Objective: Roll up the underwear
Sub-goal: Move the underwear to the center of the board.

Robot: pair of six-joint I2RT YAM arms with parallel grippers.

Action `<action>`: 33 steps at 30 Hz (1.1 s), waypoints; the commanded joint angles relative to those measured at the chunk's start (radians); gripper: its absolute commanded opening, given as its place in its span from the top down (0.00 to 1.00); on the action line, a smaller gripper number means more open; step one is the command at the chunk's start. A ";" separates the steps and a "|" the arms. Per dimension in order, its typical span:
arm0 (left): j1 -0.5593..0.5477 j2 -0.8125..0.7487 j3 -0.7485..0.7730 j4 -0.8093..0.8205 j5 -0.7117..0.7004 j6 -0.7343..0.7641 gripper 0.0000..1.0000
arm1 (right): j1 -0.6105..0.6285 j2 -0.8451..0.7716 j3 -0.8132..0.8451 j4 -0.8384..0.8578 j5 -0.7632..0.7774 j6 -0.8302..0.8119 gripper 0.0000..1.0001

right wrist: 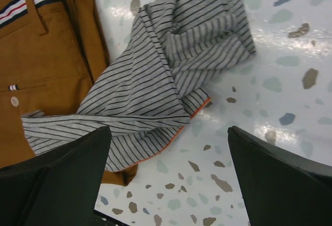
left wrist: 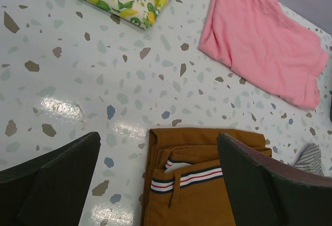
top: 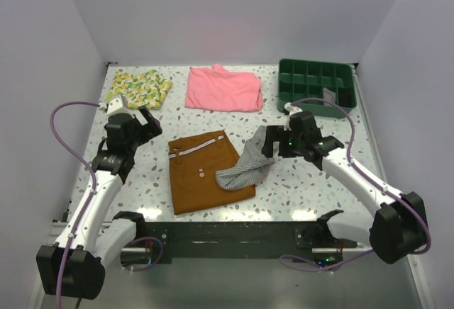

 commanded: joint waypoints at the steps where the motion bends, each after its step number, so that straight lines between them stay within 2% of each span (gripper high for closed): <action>1: 0.002 -0.004 0.009 0.002 0.081 -0.013 0.00 | 0.064 0.081 0.077 0.010 -0.030 0.046 0.01; 7: 0.002 -0.004 -0.020 -0.010 0.069 -0.040 0.00 | 0.068 0.149 0.045 0.101 -0.011 0.092 0.01; 13: 0.002 0.047 -0.042 0.027 0.080 -0.059 0.00 | 0.068 0.337 0.068 0.180 -0.031 0.097 0.01; 18: 0.002 0.094 -0.034 0.025 0.095 -0.054 0.02 | 0.066 0.410 0.083 0.135 0.111 0.160 0.01; 21: 0.002 0.096 -0.036 0.025 0.081 -0.048 0.02 | 0.036 0.382 0.048 0.113 0.191 0.197 0.07; 22: 0.000 0.099 -0.037 0.027 0.080 -0.048 0.02 | -0.003 0.359 0.036 0.113 0.196 0.204 0.19; 24: 0.002 0.102 -0.038 0.036 0.081 -0.050 0.02 | -0.055 0.345 0.007 0.113 0.179 0.203 0.28; 27: 0.002 0.113 -0.036 0.045 0.095 -0.048 0.02 | -0.150 0.328 -0.009 0.099 0.156 0.171 0.53; 28: 0.002 0.116 -0.036 0.047 0.097 -0.046 0.02 | -0.181 0.322 -0.012 0.101 0.148 0.161 0.58; 29: 0.002 0.116 -0.036 0.048 0.098 -0.045 0.02 | -0.193 0.308 -0.011 0.086 0.156 0.149 0.58; 31: 0.002 0.123 -0.037 0.053 0.100 -0.043 0.02 | -0.228 0.287 -0.004 0.053 0.203 0.148 0.51; 33: 0.002 0.127 -0.042 0.054 0.098 -0.043 0.02 | -0.260 0.258 -0.004 0.036 0.214 0.149 0.50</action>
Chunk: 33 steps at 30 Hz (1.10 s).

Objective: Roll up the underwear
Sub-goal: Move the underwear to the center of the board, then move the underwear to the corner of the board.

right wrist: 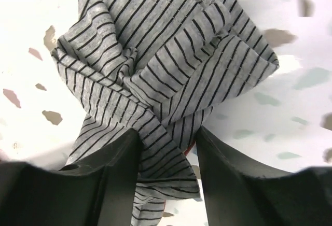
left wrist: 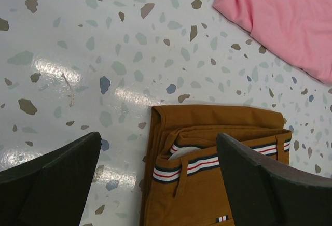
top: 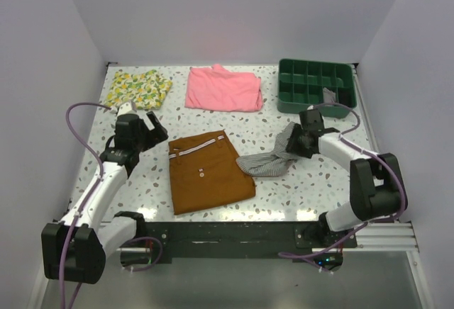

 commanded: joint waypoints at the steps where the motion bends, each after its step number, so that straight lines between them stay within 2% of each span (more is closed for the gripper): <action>1: 0.002 0.009 -0.002 0.042 0.015 -0.006 0.02 | -0.071 -0.080 -0.007 -0.069 0.090 -0.005 0.49; 8: 0.002 0.011 -0.001 0.045 0.026 0.018 0.02 | -0.131 -0.192 -0.014 -0.064 0.105 -0.025 0.49; 11: -0.001 -0.006 0.004 0.060 0.119 0.028 0.02 | -0.129 -0.301 -0.017 -0.033 0.029 -0.080 0.35; 12: -0.007 -0.012 -0.002 0.089 0.211 0.028 0.02 | -0.131 -0.321 -0.005 -0.029 -0.069 -0.089 0.24; 13: -0.018 -0.022 -0.005 0.102 0.245 0.026 0.01 | -0.131 -0.341 0.009 -0.050 -0.115 -0.108 0.19; 15: -0.110 -0.049 0.006 0.094 0.262 0.009 0.00 | -0.128 -0.344 0.062 -0.096 -0.209 -0.120 0.13; 16: -0.159 -0.055 0.010 0.085 0.243 -0.001 0.00 | -0.128 -0.340 0.075 -0.131 -0.224 -0.129 0.12; 17: -0.262 -0.063 0.013 0.077 0.211 -0.030 0.00 | -0.128 -0.335 0.087 -0.150 -0.238 -0.132 0.11; 19: -0.355 -0.055 0.000 0.094 0.200 -0.069 0.00 | -0.129 -0.326 0.116 -0.193 -0.269 -0.135 0.11; 20: -0.447 -0.043 -0.011 0.131 0.177 -0.104 0.00 | -0.128 -0.320 0.121 -0.196 -0.280 -0.140 0.11; 25: -0.729 0.108 -0.060 0.254 0.042 -0.181 0.00 | -0.128 -0.306 0.134 -0.199 -0.323 -0.178 0.08; 28: -0.829 0.274 -0.002 0.304 -0.027 -0.205 0.00 | -0.129 -0.294 0.137 -0.220 -0.333 -0.186 0.08; 29: -0.846 0.353 0.040 0.298 -0.049 -0.208 0.02 | -0.128 -0.291 0.142 -0.221 -0.347 -0.186 0.08; 33: -0.889 0.487 0.104 0.297 -0.075 -0.231 0.04 | -0.129 -0.281 0.153 -0.217 -0.402 -0.177 0.06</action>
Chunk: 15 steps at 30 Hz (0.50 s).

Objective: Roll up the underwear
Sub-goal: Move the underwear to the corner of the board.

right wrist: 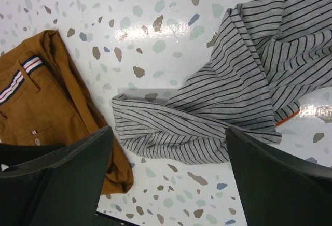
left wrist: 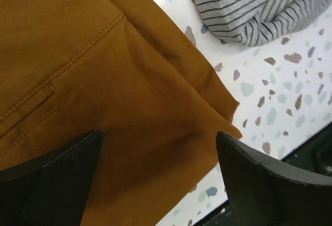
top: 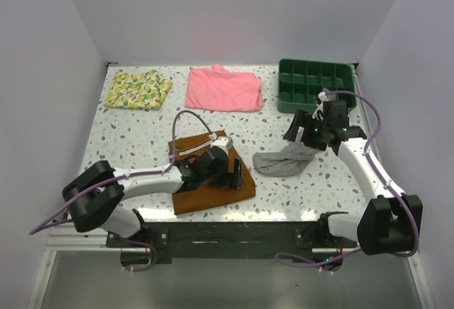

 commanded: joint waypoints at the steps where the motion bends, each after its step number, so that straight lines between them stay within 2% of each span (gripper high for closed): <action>1: -0.030 0.094 0.086 0.072 -0.082 -0.058 0.04 | 0.002 0.002 0.053 -0.016 -0.092 -0.016 0.06; 4: -0.030 0.122 0.057 0.095 -0.087 -0.097 0.04 | 0.003 0.002 0.058 -0.019 -0.086 -0.021 0.05; 9: -0.023 0.119 -0.011 0.039 -0.165 -0.162 0.02 | 0.003 0.018 0.058 -0.024 -0.100 -0.018 0.05; 15: 0.046 0.057 -0.155 -0.015 -0.202 -0.265 0.01 | 0.003 0.030 0.053 -0.011 -0.130 -0.013 0.05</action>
